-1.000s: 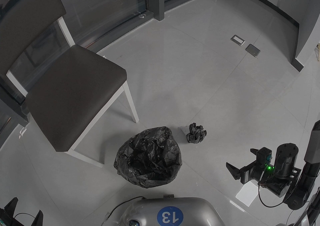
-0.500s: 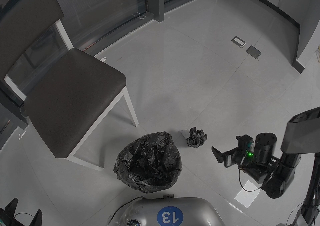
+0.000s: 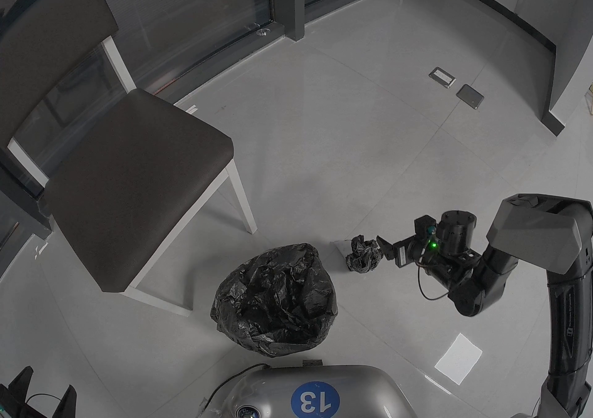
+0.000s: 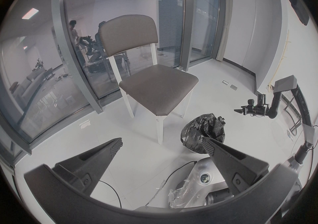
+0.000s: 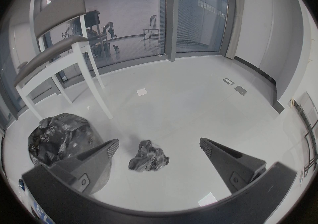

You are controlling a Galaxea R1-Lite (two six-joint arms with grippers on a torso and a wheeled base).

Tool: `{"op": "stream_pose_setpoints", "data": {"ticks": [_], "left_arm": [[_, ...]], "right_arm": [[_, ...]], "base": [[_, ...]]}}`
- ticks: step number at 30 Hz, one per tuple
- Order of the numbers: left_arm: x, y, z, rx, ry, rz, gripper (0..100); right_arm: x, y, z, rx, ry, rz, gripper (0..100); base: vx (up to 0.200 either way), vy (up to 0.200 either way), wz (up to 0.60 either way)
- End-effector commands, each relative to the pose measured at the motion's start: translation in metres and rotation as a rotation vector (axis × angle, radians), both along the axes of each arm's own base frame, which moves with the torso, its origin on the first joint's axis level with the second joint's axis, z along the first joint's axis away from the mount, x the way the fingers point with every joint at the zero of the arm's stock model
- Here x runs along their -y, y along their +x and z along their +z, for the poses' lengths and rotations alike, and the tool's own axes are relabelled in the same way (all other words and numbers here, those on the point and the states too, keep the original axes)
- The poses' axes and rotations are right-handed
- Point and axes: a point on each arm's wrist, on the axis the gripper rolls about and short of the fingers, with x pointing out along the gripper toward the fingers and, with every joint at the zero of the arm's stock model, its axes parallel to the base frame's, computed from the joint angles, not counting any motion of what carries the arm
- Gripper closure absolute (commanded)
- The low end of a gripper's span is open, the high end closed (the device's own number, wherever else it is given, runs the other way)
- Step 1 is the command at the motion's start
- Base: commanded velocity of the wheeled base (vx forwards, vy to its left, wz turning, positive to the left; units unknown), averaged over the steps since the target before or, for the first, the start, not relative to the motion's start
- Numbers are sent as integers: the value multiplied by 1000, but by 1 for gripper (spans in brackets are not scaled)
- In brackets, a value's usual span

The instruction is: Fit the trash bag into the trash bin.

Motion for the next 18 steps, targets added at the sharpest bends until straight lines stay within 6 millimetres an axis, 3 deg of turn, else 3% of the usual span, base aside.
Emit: {"op": "stream_pose_setpoints", "data": {"ticks": [1,6,12,18], "left_arm": [[0,-1,0,12,-24,7,0],[0,-1,0,11,-29,26,0],[-1,-1,0,12,-40,43,0],[-1,-1,0,12,-42,44,0]], "right_arm": [[0,60,-18,-36,-10,2,0],[-14,82,-25,-62,16,8,0],[-30,91,-33,-175,42,13,0],[-31,98,-50,-200,41,8,0]], "base": [[0,0,0],[0,0,0],[0,0,0],[0,0,0]]}}
